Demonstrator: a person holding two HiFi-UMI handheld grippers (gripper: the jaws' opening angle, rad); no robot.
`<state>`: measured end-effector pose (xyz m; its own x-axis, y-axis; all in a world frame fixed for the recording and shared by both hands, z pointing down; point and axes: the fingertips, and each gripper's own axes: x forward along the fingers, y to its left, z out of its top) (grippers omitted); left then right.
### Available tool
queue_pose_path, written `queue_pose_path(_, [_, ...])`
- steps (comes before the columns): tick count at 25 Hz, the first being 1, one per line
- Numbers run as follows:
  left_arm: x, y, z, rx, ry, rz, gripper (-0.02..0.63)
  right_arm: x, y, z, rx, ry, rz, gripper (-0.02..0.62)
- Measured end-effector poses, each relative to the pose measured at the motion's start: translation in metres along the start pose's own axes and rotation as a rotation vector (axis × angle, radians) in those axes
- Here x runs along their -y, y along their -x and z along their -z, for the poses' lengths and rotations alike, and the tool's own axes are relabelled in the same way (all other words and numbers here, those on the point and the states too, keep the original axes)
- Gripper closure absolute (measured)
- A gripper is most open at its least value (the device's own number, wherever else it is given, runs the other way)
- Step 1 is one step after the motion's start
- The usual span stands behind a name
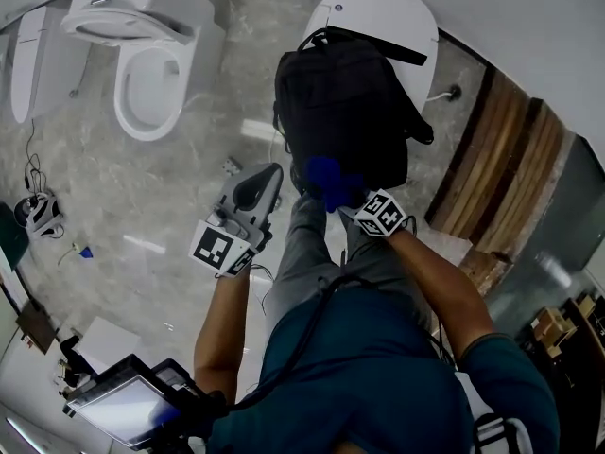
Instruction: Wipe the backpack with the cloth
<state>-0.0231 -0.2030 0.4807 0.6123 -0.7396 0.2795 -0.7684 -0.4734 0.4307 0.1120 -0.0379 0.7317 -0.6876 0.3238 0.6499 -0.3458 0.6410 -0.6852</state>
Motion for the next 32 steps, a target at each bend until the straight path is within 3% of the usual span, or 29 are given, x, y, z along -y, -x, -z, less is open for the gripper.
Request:
queue_pose_path(3, [0.004,-0.006,-0.008,0.002,-0.001,0.027,0.601,0.047,0.056,0.055,-0.091,-0.017,0.143,0.554])
queue_pose_path(7, [0.007,-0.013,-0.006,-0.006,-0.009,0.05,0.601,0.117,0.105,0.122,-0.25,-0.141,0.375,0.552])
queue_pose_path(8, [0.008,-0.014,-0.004,-0.012,-0.01,0.056,0.601,0.119,0.102,0.129,-0.276,-0.172,0.382,0.552])
queue_pose_path(10, [0.012,-0.017,-0.002,-0.023,-0.013,0.068,0.601,0.098,0.08,0.12,-0.302,-0.165,0.317,0.554])
queue_pose_path(14, [0.017,-0.023,-0.005,-0.029,-0.017,0.08,0.601,0.012,0.0,0.049,-0.285,0.089,0.088,0.552])
queue_pose_path(17, [0.015,-0.024,-0.009,-0.013,-0.02,0.068,0.601,-0.028,-0.034,-0.035,-0.194,0.299,0.037,0.554])
queue_pose_path(19, [0.011,-0.02,-0.013,0.009,-0.018,0.047,0.601,-0.035,-0.032,-0.101,-0.12,0.479,0.093,0.552])
queue_pose_path(21, [0.001,-0.011,-0.015,0.031,-0.011,0.011,0.601,-0.019,-0.02,-0.163,-0.099,0.677,0.227,0.552])
queue_pose_path(23, [-0.013,0.002,-0.015,0.053,0.006,-0.038,0.601,0.019,-0.007,-0.211,-0.145,0.823,0.385,0.552])
queue_pose_path(25, [-0.027,0.017,-0.013,0.08,0.028,-0.093,0.601,0.062,0.001,-0.242,-0.225,0.908,0.479,0.552])
queue_pose_path(30, [-0.049,0.055,-0.002,0.122,0.059,-0.194,0.601,0.098,-0.017,-0.277,-0.349,1.147,0.471,0.552])
queue_pose_path(32, [-0.052,0.068,0.004,0.134,0.074,-0.227,0.601,0.114,-0.021,-0.299,-0.339,1.133,0.496,0.552])
